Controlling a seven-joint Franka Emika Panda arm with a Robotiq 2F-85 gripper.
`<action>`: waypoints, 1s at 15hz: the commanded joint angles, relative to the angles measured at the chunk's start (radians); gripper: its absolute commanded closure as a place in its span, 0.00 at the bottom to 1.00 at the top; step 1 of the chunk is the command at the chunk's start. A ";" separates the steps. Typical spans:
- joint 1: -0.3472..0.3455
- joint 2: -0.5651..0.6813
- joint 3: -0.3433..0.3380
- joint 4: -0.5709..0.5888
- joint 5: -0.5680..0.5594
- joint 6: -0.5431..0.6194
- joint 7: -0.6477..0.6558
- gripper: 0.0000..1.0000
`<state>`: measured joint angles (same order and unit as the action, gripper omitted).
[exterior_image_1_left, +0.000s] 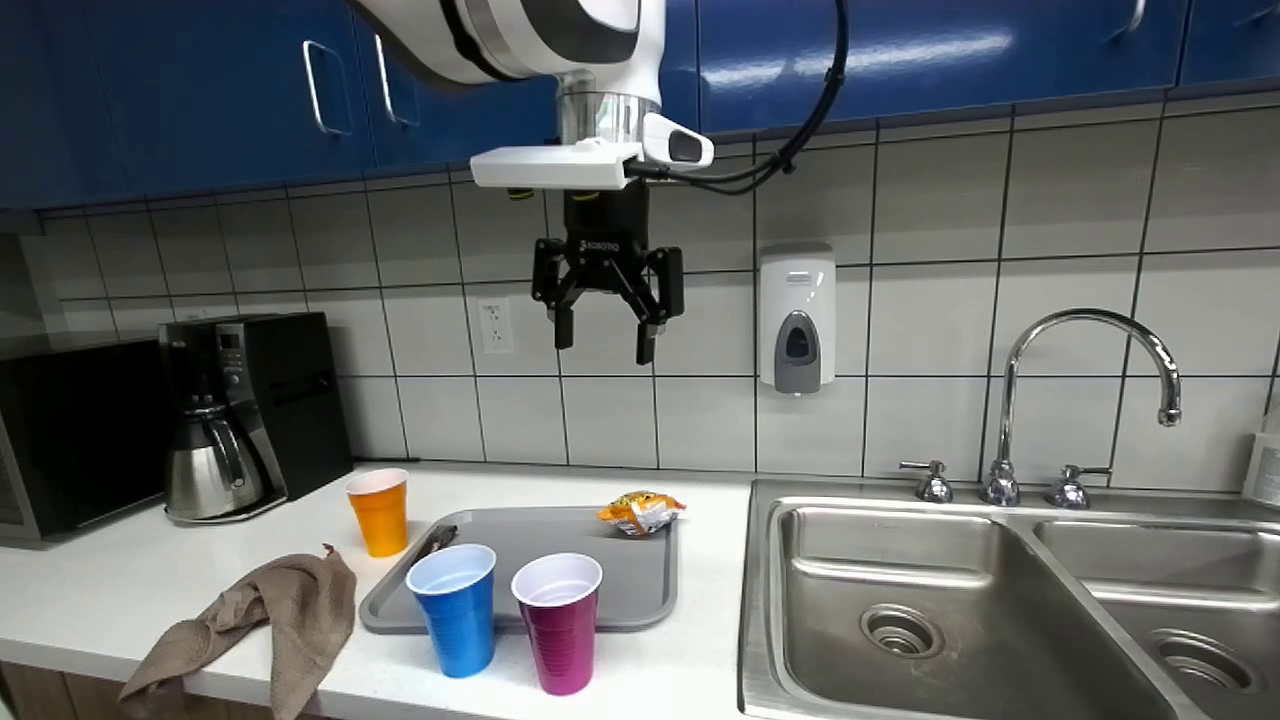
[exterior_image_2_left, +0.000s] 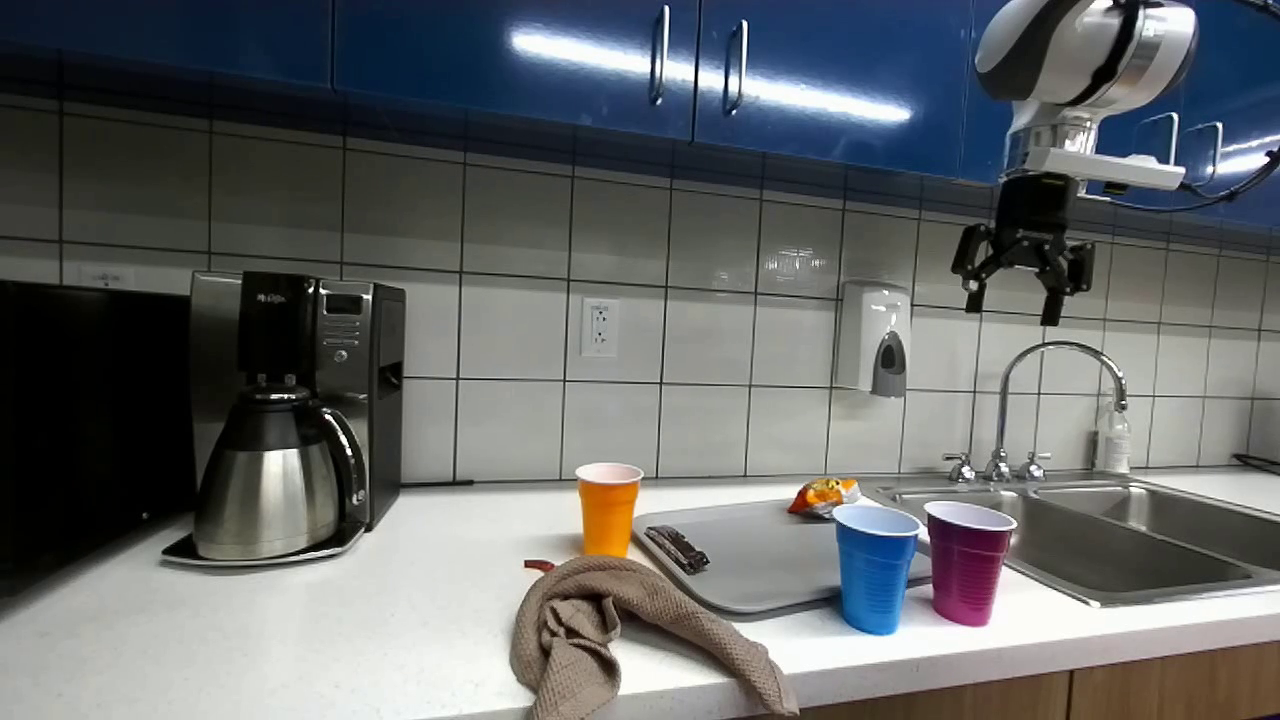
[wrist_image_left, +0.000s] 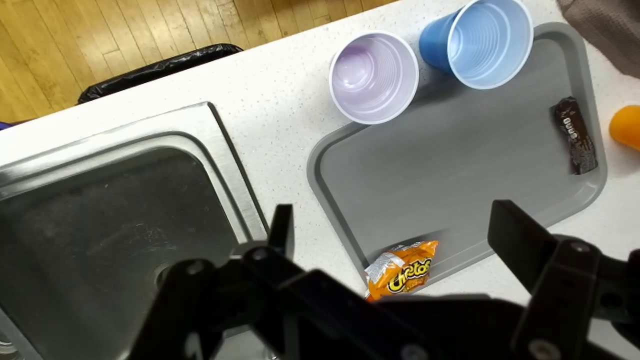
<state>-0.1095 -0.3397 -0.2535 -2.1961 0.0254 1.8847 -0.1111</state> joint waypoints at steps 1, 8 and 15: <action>-0.021 0.003 0.018 0.003 0.007 -0.003 -0.006 0.00; -0.026 -0.014 0.029 -0.058 -0.026 0.086 -0.005 0.00; -0.031 -0.007 0.035 -0.148 -0.067 0.185 0.011 0.00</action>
<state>-0.1113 -0.3389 -0.2461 -2.3066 -0.0168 2.0328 -0.1110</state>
